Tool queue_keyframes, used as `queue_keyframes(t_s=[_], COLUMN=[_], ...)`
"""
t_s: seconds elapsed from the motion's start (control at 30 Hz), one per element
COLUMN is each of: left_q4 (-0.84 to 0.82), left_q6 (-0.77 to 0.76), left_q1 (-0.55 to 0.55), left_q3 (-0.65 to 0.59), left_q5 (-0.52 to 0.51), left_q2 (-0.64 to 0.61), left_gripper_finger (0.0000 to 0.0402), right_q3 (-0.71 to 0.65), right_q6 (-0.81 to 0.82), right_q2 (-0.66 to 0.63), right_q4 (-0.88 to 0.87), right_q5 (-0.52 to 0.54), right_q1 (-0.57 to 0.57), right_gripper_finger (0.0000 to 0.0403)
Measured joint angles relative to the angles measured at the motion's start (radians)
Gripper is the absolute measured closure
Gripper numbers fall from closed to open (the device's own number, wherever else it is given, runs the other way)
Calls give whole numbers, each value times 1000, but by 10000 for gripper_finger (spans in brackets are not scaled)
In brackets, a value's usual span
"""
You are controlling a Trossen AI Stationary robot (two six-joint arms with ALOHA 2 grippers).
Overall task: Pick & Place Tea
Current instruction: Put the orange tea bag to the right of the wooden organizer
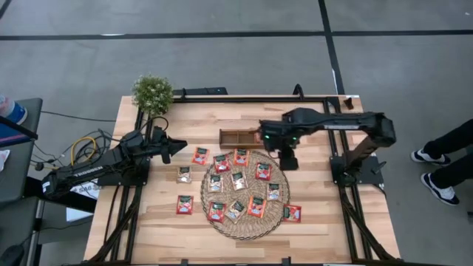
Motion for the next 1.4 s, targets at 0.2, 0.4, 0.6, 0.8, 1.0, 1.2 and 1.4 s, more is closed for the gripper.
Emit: queue_keyframes(t_s=[0.2,0.4,0.6,0.8,1.0,1.2,1.4], left_q4=[0,0,0,0,3,5,3], left_q6=[-3,-3,-3,-35,-76,-85,-85], left_q1=[0,0,0,0,0,0,0], left_q3=[0,0,0,0,0,0,0], left_q5=[0,0,0,1,14,50,50], left_q2=[0,0,0,0,0,0,0], left_gripper_finger=[306,306,306,306,306,306,306], right_q3=[-220,-345,-348,-348,-348,-348,-348], right_q6=[160,337,366,367,408,491,533], right_q2=[-145,-213,-168,-104,-69,-50,7], right_q4=[57,198,225,306,373,432,464], right_q5=[-53,-61,-56,-53,-58,-58,-86], right_q1=[105,260,402,499,542,555,555], right_gripper_finger=[275,274,278,281,280,275,260])
